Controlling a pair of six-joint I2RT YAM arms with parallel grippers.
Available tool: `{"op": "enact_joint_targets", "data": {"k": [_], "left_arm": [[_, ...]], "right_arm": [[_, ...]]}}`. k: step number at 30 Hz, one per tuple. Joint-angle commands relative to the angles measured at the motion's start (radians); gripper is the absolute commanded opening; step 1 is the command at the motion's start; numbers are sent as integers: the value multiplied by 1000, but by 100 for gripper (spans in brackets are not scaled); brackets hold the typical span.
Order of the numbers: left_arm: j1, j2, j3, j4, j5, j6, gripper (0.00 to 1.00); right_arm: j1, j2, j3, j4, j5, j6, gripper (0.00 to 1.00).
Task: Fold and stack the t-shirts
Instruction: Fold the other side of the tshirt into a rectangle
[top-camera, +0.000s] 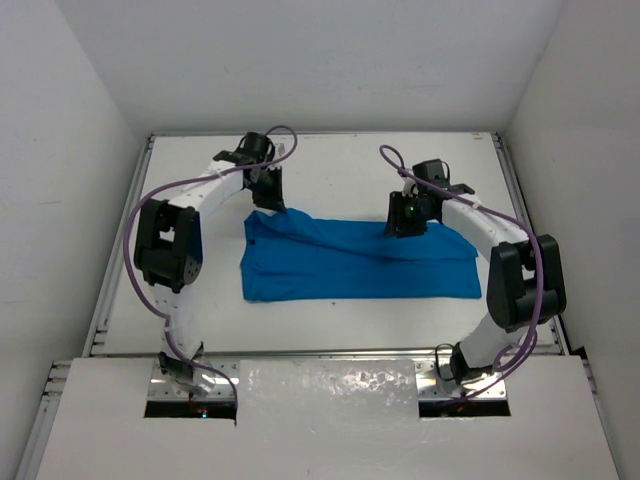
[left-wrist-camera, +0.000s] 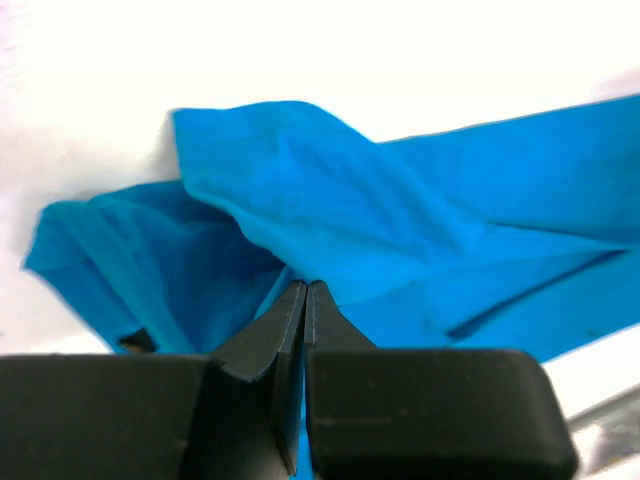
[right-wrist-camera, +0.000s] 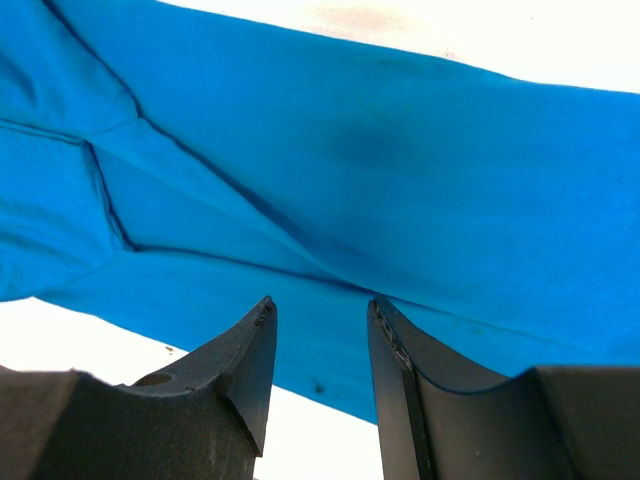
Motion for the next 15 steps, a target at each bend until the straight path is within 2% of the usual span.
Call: {"op": "enact_joint_targets", "data": {"k": [1, 4, 11, 15], "left_arm": [[19, -33, 27, 31, 97, -61, 0], [25, -7, 46, 36, 141, -79, 0], [33, 52, 90, 22, 143, -73, 0], [37, 25, 81, 5, 140, -64, 0]], "right_arm": [[3, -39, 15, 15, 12, -7, 40], [3, -44, 9, 17, 14, -6, 40], [3, -50, 3, 23, 15, -6, 40], [3, -52, 4, 17, 17, -14, 40]]}}
